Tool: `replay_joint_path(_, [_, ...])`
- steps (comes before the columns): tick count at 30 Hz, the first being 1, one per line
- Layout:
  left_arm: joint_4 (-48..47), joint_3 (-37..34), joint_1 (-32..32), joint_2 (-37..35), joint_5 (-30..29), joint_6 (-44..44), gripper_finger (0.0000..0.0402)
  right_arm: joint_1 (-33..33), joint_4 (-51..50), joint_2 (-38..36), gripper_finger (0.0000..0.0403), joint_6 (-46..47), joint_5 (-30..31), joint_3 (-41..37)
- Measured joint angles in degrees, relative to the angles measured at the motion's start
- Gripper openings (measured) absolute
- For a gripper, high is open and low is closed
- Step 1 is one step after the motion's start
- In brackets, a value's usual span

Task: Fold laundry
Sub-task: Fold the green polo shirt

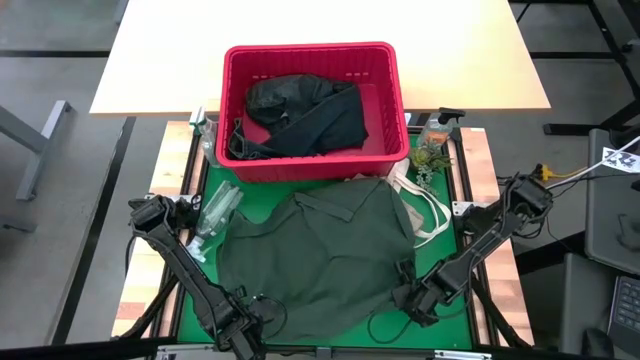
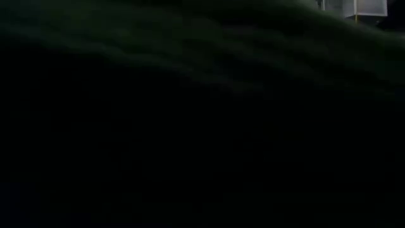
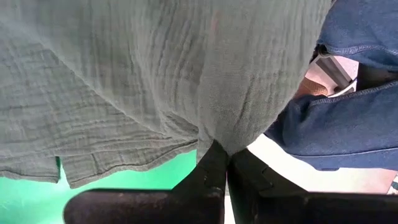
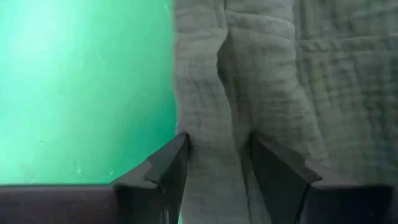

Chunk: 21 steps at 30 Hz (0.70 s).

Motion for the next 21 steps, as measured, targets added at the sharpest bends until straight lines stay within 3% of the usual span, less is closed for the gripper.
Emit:
replay_joint_path(10, [0.0, 0.0, 0.0, 0.0, -1.1, 0.0, 0.0000, 0.0, -0.3, 2.4, 0.0165, -2.1, -0.5, 0.1])
replay_joint_path(13, [0.0, 0.0, 0.0, 0.0, -1.1, 0.0, 0.0000, 0.0, -0.1, 2.5, 0.0128, -2.1, -0.7, 0.0])
replay_joint_path(18, [0.8, 0.0, 0.0, 0.0, -0.5, -0.2, 0.0000, -0.1, -0.4, 2.4, 0.0024, -0.7, -6.3, 1.4])
replay_joint_path(21, [1.5, 0.0, 0.0, 0.0, 1.8, -0.6, 0.0000, 0.0, -1.8, 2.2, 0.0019, -1.2, -12.1, 4.3])
